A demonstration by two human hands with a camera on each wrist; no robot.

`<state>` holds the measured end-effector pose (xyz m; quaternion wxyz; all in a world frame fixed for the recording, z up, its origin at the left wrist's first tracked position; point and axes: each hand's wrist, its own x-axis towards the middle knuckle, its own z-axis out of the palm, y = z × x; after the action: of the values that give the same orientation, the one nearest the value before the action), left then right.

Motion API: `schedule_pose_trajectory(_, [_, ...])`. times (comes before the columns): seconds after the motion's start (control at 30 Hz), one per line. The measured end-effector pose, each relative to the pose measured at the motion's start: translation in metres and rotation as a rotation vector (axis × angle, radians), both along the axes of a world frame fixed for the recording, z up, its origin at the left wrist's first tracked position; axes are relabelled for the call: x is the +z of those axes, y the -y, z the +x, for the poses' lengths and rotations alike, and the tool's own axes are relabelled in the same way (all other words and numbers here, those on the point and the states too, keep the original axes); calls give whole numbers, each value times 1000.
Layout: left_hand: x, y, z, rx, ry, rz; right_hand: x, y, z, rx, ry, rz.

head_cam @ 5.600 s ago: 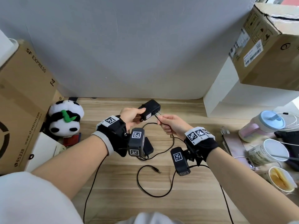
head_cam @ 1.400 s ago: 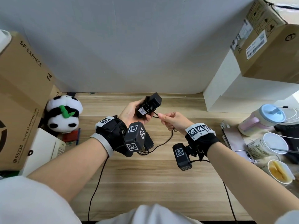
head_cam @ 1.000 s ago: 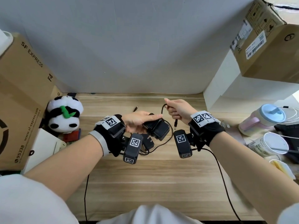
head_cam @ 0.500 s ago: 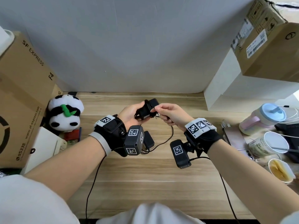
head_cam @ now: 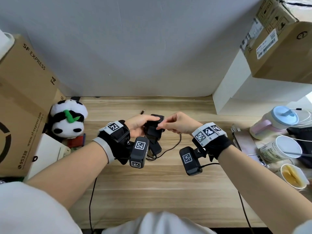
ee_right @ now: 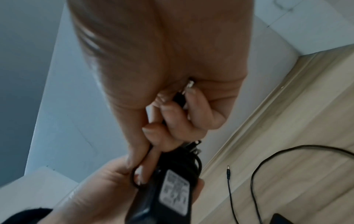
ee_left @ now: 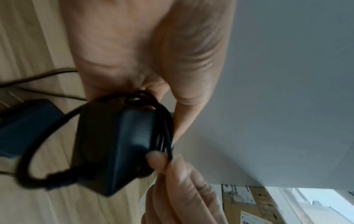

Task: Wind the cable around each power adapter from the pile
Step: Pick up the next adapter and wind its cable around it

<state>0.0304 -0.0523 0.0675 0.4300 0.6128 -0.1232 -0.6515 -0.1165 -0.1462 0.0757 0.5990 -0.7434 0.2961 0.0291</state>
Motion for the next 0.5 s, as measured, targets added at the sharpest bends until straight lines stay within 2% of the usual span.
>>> schedule_pose_trajectory(0.13, [-3, 1, 6, 306, -82, -16, -3, 6, -4, -311, 194, 142])
schedule_pose_trajectory(0.23, [-6, 1, 11, 349, -8, 48, -5, 9, -7, -567, 391, 414])
schedule_pose_trajectory(0.33, [-11, 4, 10, 390, 27, 43, -8, 9, -7, -698, 532, 668])
schedule_pose_trajectory(0.4, [-13, 6, 8, 430, 7, 8, -9, 8, -5, -700, 520, 654])
schedule_pose_trajectory(0.5, [-14, 8, 4, 443, -1, -40, -11, 6, -1, -651, 363, 447])
